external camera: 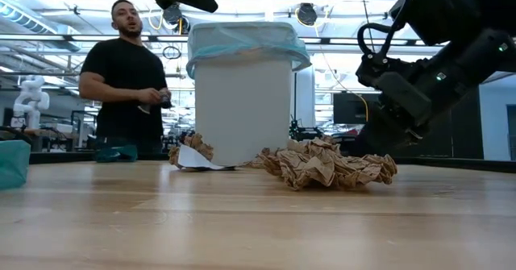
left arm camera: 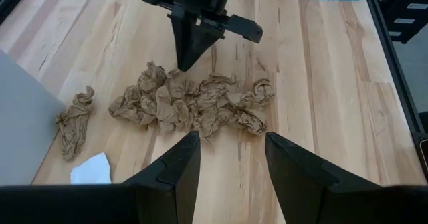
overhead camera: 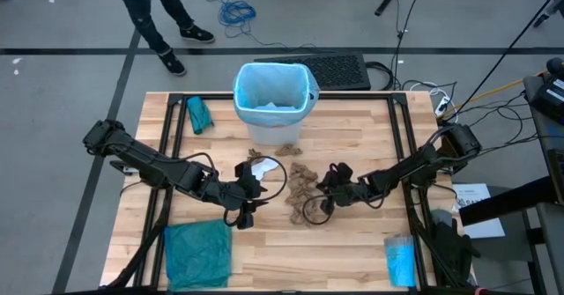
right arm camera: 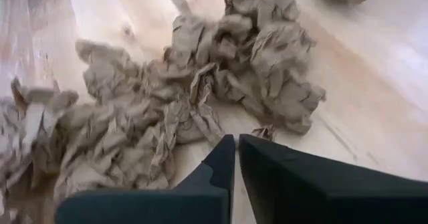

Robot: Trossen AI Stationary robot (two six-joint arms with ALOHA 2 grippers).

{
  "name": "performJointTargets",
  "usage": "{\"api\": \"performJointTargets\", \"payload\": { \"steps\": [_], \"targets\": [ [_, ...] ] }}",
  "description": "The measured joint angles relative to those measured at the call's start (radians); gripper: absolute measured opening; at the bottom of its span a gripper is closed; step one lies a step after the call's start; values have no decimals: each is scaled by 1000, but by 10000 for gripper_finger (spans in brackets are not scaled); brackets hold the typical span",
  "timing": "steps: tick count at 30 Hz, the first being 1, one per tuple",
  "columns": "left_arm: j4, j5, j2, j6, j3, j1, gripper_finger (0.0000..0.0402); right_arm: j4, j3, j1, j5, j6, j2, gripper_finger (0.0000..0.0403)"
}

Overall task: Place trash/remove bag and relplace
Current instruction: Put the brown paper into the blue trash bag inside the white trash bin

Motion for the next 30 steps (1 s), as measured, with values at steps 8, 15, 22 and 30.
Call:
{"api": "performJointTargets", "payload": {
  "steps": [8,15,22,30],
  "targets": [
    [-3,0,0,0,0,0,164,93,0,-37,0,-104,-36,73],
    [-2,0,0,0,0,0,164,100,0,-111,-11,-108,-40,142],
    [-2,0,0,-1,0,0,164,103,0,-186,-69,-123,-40,173],
    [-2,0,0,-4,0,0,164,99,0,-210,-200,-126,-40,175]
  ]
}}
